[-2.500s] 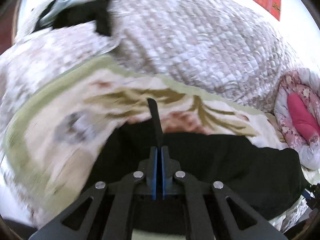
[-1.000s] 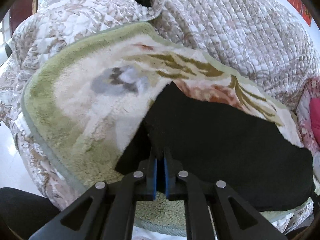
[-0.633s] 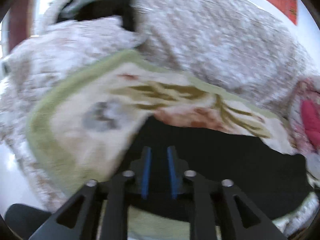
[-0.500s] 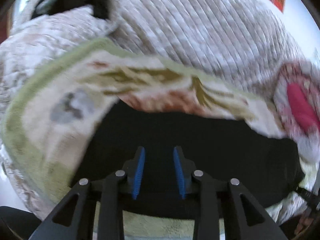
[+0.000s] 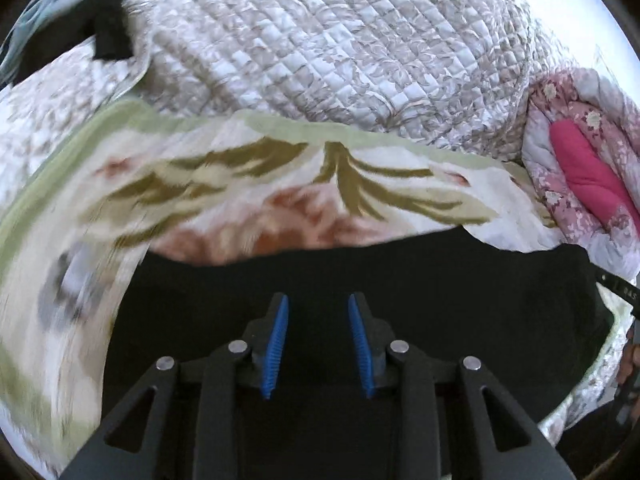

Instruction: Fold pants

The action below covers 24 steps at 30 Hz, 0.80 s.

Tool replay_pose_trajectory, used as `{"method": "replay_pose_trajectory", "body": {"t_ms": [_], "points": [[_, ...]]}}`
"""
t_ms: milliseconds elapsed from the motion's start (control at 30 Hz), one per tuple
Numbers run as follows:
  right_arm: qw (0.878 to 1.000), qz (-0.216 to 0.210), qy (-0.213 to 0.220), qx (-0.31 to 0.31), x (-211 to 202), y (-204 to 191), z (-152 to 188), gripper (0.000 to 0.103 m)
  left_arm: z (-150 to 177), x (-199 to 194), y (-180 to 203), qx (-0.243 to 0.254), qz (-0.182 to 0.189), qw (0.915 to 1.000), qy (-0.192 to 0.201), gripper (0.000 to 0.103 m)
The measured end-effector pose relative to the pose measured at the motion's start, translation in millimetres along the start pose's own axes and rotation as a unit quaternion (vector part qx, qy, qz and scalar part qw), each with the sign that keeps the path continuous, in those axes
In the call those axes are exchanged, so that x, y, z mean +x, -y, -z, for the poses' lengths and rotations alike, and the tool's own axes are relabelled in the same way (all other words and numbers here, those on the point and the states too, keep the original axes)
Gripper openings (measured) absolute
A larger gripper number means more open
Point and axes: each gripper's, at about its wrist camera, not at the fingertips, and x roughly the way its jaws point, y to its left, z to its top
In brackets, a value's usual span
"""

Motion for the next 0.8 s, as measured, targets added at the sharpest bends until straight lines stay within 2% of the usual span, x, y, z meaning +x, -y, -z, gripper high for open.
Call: {"method": "replay_pose_trajectory", "body": {"t_ms": [33, 133, 167, 233, 300, 333, 433, 467, 533, 600, 700, 800], "points": [[1.000, 0.021, -0.004, 0.011, 6.8, 10.2, 5.0, 0.029, -0.3, 9.8, -3.7, -0.001, -0.011, 0.9999, -0.006, 0.034], [0.998, 0.022, 0.006, 0.055, 12.0, 35.6, 21.8, 0.029, 14.8, 34.5, -22.2, -0.032, -0.022, 0.9981, -0.047, 0.035], [0.998, 0.027, 0.010, 0.048, 8.9, 34.5, 21.5, 0.029, 19.3, 33.4, -26.3, -0.041, -0.012, 0.9984, -0.036, 0.037], [0.999, 0.031, 0.035, 0.018, 0.8, 21.7, 20.1, 0.031, 20.5, 26.1, -21.5, -0.027, -0.028, 0.9989, -0.028, 0.038], [0.999, 0.007, 0.049, -0.009, -5.1, 5.3, 20.6, 0.033, 19.4, 18.6, -16.6, -0.027, -0.011, 0.9995, -0.010, 0.038], [0.998, -0.009, 0.049, -0.025, -3.8, -5.8, 20.2, 0.038, 18.7, 15.6, -12.0, -0.022, -0.006, 0.9997, -0.004, 0.038], [0.996, -0.048, 0.023, -0.078, 6.3, -45.0, 29.9, 0.040, 22.8, 12.1, 3.7, 0.019, -0.015, 0.9996, 0.013, 0.038], [0.994, -0.057, 0.008, -0.093, 13.2, -54.6, 32.3, 0.041, 25.3, 14.5, 7.7, 0.031, -0.020, 0.9993, 0.009, 0.038], [0.988, -0.064, -0.049, -0.130, 32.3, -73.8, 42.1, 0.050, 30.0, 27.3, 10.4, 0.047, -0.028, 0.9983, -0.018, 0.041], [0.990, -0.051, -0.036, -0.129, 29.4, -77.7, 42.3, 0.050, 29.2, 26.2, 7.5, 0.045, -0.034, 0.9983, -0.009, 0.046], [0.991, -0.080, -0.018, -0.105, 20.0, -77.2, 37.5, 0.050, 24.9, 20.7, -4.9, 0.022, -0.039, 0.9990, -0.008, 0.046], [0.988, -0.086, 0.014, -0.128, 9.0, -86.9, 38.5, 0.050, 20.9, 16.4, -26.1, -0.008, -0.061, 0.9981, -0.001, 0.046]]}}
